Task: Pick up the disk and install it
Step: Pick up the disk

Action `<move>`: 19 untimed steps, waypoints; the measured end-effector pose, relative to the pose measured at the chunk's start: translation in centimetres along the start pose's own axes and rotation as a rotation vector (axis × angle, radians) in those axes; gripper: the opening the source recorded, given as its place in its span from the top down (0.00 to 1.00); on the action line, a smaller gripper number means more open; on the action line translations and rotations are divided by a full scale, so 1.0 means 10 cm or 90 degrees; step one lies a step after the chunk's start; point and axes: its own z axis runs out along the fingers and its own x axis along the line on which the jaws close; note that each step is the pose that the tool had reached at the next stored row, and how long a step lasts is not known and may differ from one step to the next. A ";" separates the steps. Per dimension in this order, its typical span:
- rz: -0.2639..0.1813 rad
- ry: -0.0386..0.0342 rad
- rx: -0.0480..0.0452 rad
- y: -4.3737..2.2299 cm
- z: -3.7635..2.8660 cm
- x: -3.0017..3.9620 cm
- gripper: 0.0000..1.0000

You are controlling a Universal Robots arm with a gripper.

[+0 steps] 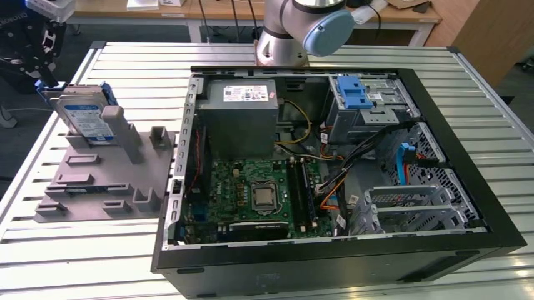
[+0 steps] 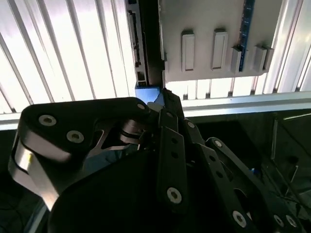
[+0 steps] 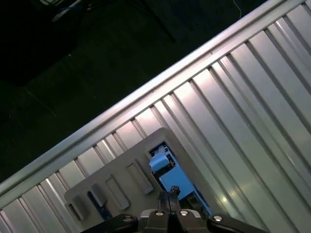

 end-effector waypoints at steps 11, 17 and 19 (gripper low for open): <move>-0.124 0.0031 0.0022 0.000 0.013 0.000 0.89; -0.184 0.0025 0.0021 0.000 0.016 -0.001 0.89; -0.201 0.0017 0.0016 0.000 0.016 0.000 0.89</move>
